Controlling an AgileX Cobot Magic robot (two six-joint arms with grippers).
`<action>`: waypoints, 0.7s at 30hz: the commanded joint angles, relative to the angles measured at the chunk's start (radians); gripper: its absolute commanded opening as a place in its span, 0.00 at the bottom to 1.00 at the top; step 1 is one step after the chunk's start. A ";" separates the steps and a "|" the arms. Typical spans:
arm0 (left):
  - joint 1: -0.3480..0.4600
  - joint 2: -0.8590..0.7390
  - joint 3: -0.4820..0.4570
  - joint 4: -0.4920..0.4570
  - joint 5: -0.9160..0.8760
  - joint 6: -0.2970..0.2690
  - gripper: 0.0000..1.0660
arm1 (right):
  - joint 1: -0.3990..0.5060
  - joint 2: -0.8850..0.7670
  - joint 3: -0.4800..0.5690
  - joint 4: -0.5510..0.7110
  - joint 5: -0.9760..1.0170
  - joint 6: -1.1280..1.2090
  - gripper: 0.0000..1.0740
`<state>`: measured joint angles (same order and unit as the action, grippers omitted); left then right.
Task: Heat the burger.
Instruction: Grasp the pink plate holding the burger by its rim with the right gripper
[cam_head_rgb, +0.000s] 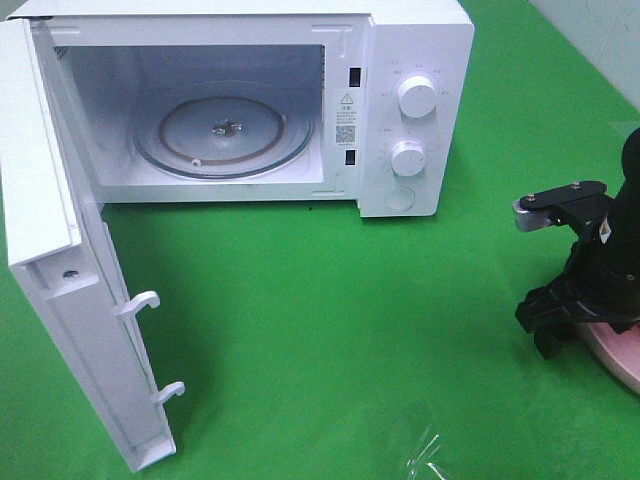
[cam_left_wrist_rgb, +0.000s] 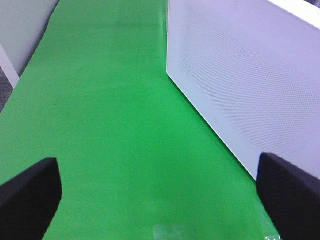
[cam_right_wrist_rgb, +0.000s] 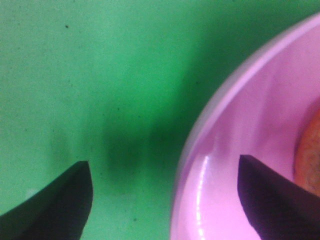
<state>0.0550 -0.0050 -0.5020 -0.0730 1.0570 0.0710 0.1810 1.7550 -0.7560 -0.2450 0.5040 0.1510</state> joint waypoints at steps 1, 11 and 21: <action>-0.007 -0.022 0.003 -0.001 -0.014 -0.005 0.92 | -0.006 0.018 -0.003 -0.013 -0.020 0.011 0.71; -0.007 -0.022 0.003 -0.001 -0.014 -0.005 0.92 | -0.006 0.052 -0.003 -0.013 -0.032 0.018 0.68; -0.007 -0.022 0.003 -0.001 -0.014 -0.005 0.92 | -0.006 0.052 -0.002 -0.036 -0.036 0.034 0.25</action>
<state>0.0550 -0.0050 -0.5020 -0.0730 1.0570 0.0710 0.1810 1.8010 -0.7570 -0.2640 0.4760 0.1740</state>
